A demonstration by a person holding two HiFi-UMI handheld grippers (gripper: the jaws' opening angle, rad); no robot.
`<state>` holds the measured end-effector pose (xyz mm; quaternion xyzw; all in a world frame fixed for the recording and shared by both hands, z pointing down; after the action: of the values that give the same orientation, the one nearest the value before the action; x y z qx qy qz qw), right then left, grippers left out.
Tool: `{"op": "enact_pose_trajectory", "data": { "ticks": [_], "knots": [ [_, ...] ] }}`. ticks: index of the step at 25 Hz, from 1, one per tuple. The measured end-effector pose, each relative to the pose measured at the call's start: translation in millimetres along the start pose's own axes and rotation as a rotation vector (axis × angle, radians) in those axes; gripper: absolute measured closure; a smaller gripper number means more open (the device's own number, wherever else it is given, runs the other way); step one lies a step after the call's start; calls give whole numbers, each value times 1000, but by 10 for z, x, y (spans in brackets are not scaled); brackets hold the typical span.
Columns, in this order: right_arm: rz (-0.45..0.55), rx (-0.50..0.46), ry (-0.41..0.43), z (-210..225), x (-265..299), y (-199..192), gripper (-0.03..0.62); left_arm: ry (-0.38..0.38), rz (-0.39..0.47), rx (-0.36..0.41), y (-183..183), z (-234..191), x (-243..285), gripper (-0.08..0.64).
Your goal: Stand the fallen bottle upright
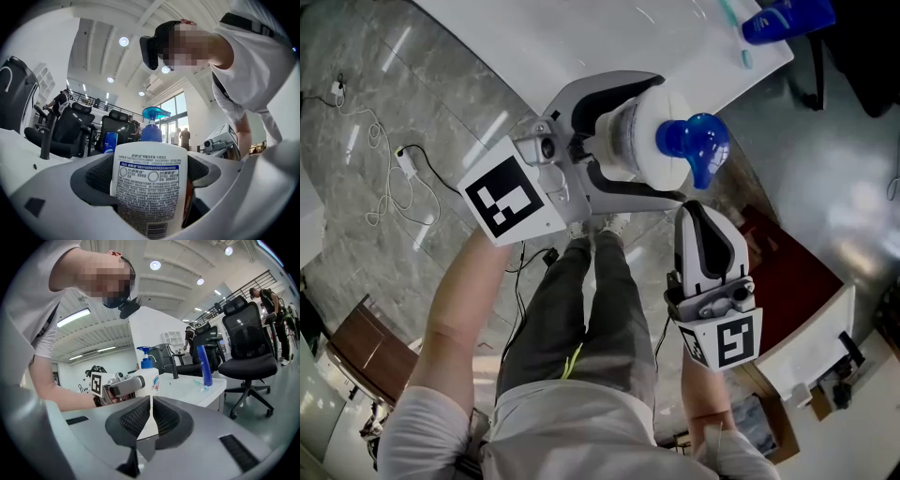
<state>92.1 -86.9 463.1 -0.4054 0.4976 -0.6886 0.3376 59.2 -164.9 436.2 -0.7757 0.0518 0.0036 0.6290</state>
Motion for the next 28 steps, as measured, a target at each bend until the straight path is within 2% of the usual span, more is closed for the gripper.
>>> {"op": "enact_pose_trajectory", "data": {
  "ticks": [5,18,22,28],
  "knots": [
    [1,2,-2,-4,-5,-13,549,-2,40,-23,-12,-9,-20,86],
    [2,8,-10,9,-38,-5,548,-43,-6,-3,-73,33,-3,86],
    [-6,4,-11,-190,37,-34,548,-64,-8,0,-29,67,-202,86],
    [-5,-1,-13,-368,81,-47,549,-50,-21,20,-41,70,-358,84]
  ]
}}
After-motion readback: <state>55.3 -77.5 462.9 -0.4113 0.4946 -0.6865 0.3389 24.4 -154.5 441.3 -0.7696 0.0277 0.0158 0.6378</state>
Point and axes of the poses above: the fingertips, and each gripper's own axes: x forward along the fingers, z to its right, y out of its top, the point moved 1 cm from there along -x, backward along the fingers, and after that the axes turned 6 degrees about -x, right-handed, at the moved point
